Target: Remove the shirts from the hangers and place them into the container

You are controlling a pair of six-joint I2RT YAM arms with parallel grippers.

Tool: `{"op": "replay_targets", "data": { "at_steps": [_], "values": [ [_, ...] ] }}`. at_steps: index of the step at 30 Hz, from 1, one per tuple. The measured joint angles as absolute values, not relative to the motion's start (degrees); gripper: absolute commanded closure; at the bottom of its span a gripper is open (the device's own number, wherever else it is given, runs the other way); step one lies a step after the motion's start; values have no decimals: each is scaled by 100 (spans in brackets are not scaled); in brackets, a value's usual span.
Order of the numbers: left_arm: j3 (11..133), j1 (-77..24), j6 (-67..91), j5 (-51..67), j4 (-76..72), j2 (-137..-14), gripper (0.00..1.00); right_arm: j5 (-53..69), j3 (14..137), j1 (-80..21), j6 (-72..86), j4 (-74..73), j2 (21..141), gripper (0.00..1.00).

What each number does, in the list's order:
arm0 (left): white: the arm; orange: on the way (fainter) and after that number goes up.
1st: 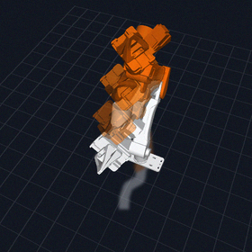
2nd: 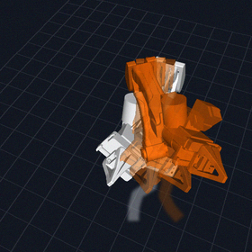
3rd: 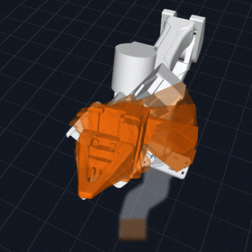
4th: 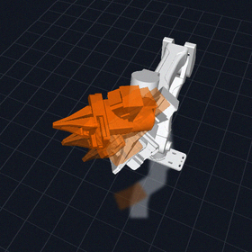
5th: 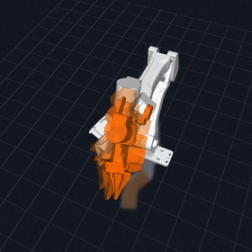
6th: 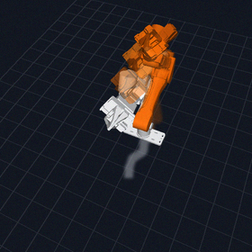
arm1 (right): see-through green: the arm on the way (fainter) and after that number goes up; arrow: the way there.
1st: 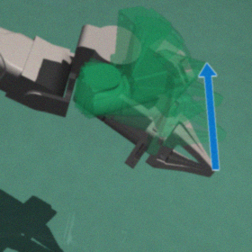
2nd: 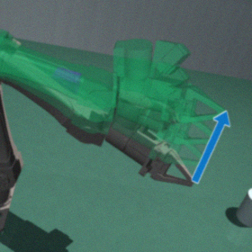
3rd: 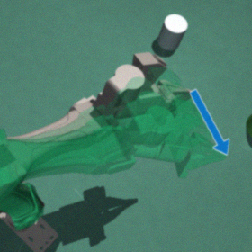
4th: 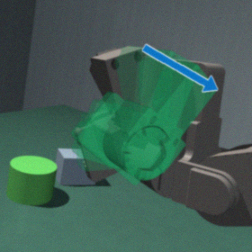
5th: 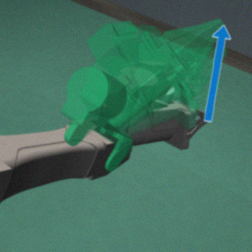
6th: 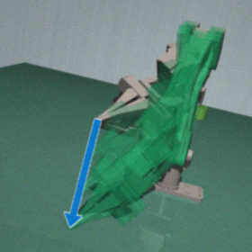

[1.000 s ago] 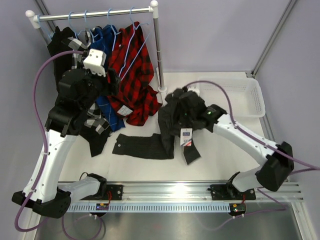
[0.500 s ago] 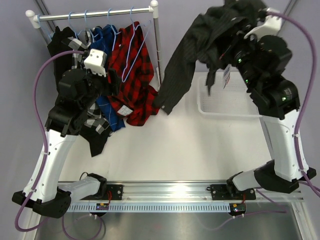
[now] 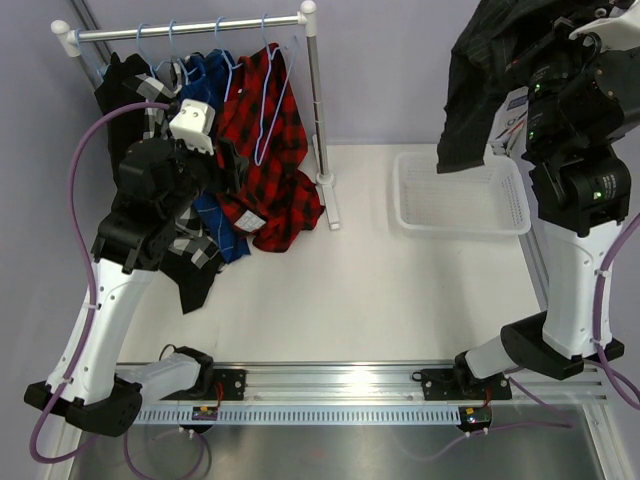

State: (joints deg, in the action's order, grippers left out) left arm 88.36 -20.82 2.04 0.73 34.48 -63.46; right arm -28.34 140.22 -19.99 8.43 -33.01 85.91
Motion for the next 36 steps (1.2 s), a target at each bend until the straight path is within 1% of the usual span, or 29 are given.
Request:
{"op": "replay_targets", "data": {
  "at_steps": [3,8,12,18,24,30,36],
  "values": [
    [8794,-2082,209,95,3439,-6340,34,-2952,13465,-1739,729,-3048,8460,100],
    [8646,-2082,222,126,3444,-6335,34,-2930,12046,-1282,875,-2705,8224,100],
    [8534,-2082,224,134,3446,-6333,34,-2816,10615,-1020,1081,-2401,8178,100],
    [8403,-2082,224,137,3452,-6250,34,-2443,8884,-786,1597,-1992,8189,100],
    [8278,-2082,224,137,3454,-6075,34,-2036,7675,-539,2414,-1678,8182,100],
    [8173,-2082,224,154,3454,-5992,34,-1328,7109,-113,2902,-1494,8414,100],
    [8084,-2082,224,154,3461,-5964,35,-591,7293,268,2858,-1376,9144,100]
  ]
}}
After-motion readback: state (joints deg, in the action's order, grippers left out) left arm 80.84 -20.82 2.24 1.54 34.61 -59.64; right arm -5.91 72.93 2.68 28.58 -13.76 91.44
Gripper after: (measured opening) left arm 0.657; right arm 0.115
